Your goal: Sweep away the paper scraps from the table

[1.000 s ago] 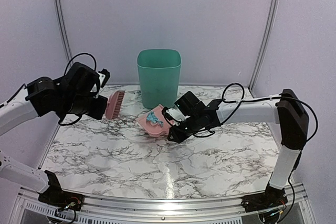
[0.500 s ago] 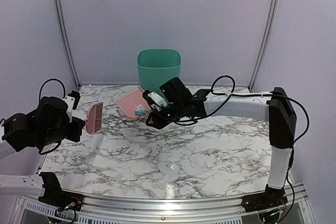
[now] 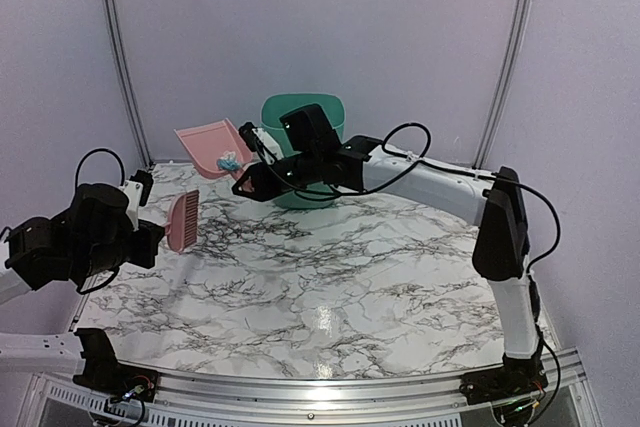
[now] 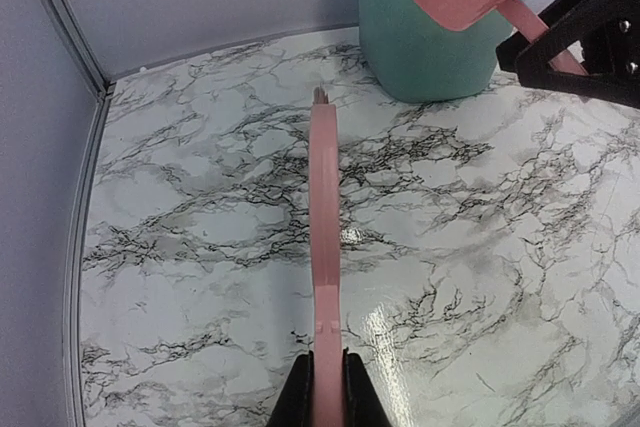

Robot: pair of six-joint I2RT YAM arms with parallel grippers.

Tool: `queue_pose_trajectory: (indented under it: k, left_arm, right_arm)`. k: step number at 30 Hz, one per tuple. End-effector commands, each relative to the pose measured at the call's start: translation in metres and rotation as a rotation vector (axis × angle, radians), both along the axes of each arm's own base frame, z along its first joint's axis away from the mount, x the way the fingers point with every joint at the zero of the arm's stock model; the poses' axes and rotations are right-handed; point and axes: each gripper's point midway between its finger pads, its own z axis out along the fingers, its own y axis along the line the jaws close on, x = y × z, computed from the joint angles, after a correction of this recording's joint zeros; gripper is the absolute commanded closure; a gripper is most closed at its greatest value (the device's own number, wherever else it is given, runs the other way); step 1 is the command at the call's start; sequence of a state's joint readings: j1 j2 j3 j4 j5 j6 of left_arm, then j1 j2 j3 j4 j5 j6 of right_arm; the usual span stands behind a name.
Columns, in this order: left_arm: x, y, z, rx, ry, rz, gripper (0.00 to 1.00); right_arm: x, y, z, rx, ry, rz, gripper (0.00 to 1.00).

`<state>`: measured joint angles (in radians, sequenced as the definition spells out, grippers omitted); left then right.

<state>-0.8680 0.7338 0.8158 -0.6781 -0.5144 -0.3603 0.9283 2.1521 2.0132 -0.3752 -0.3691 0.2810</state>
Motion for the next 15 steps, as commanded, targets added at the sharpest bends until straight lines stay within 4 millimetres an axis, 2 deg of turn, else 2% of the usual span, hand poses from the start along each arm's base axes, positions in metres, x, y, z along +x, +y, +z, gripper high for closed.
queue_pose_trajectory:
  k: [1, 6, 7, 9, 15]
  left_arm:
    - [0.003, -0.002, 0.005, -0.026, -0.023, 0.011, 0.94]
    - [0.004, -0.002, 0.002, -0.019, -0.018, 0.013, 0.94]
    - [0.004, -0.003, 0.002, -0.018, -0.016, 0.013, 0.94]
    - [0.004, -0.003, 0.001, -0.013, -0.013, 0.014, 0.94]
    - [0.004, -0.003, 0.000, -0.014, -0.011, 0.013, 0.94]
  right_arm:
    - [0.004, 0.019, 0.038, 0.136, 0.057, 0.050, 1.00]
    - [0.025, 0.018, 0.072, 0.358, 0.188, 0.090, 1.00]
    - [0.035, 0.014, 0.083, 0.433, 0.197, 0.102, 1.00]
    - [0.045, 0.009, 0.089, 0.507, 0.269, 0.121, 1.00]
    - [0.079, -0.002, 0.111, 0.622, 0.306, 0.133, 1.00]
